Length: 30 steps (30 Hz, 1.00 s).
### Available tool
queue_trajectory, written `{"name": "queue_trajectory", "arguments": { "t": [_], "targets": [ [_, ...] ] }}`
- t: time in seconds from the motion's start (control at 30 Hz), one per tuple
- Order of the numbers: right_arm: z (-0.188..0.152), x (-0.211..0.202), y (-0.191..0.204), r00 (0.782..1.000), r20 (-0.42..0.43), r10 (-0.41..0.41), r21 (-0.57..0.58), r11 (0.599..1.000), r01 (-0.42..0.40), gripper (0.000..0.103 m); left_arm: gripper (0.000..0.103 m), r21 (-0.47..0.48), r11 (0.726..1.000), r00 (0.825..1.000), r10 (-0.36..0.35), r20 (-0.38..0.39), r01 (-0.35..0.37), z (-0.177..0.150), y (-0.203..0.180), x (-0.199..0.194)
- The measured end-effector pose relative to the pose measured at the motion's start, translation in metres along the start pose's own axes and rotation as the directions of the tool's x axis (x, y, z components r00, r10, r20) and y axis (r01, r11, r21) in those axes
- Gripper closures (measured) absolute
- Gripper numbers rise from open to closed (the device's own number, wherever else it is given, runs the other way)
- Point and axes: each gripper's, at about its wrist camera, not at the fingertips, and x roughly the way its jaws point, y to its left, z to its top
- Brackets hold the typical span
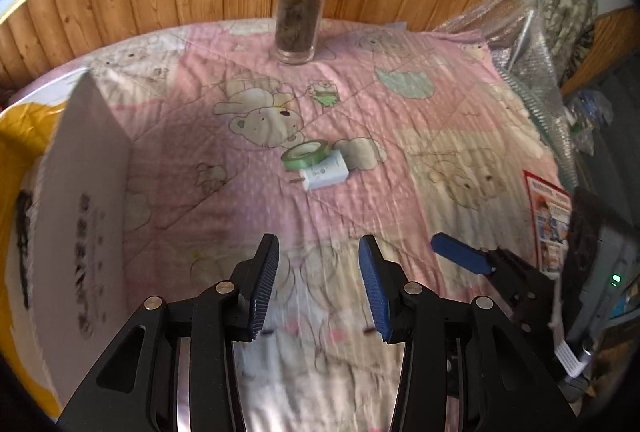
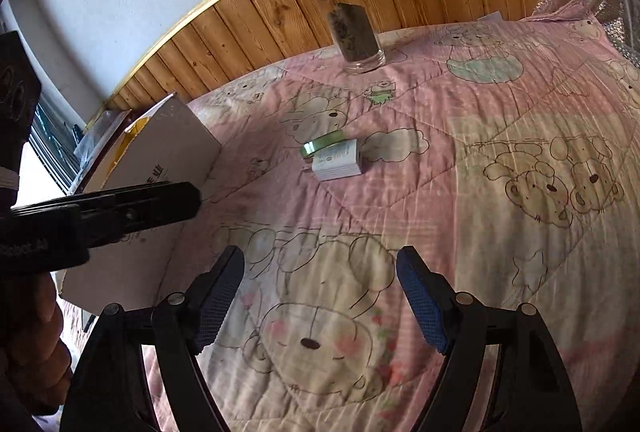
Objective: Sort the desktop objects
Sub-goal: 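Move both open tools away from the box toward the green tape and white charger, then grasp the green tape roll with the left tool while the right tool grasps the white charger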
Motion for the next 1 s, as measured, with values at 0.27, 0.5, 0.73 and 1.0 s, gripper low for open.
{"name": "queue_trajectory", "arguments": {
  "t": [0.27, 0.5, 0.73, 1.0],
  "targets": [
    [0.044, 0.057, -0.025, 0.992, -0.114, -0.057, -0.229, 0.973, 0.029, 0.023, 0.059, 0.130, 0.990, 0.999, 0.049, -0.014, -0.047, 0.042, -0.009, 0.061],
    [0.074, 0.107, -0.020, 0.984, -0.178, -0.013, -0.469, 0.880, -0.073, 0.023, 0.057, 0.071, 0.997, 0.999, 0.010, -0.052, -0.006, 0.063, 0.012, 0.103],
    [0.095, 0.126, -0.012, 0.957, -0.250, 0.149, -0.497, 0.828, -0.259, 0.050, 0.084, -0.046, 0.997, 0.998, -0.064, -0.011, 0.064, 0.071, 0.032, 0.109],
    [0.085, 0.118, -0.012, 0.951, -0.255, 0.176, -0.476, 0.833, -0.282, 0.057, 0.057, -0.092, 0.996, 1.000, -0.007, -0.011, 0.006, 0.070, 0.044, 0.108]
  ]
}}
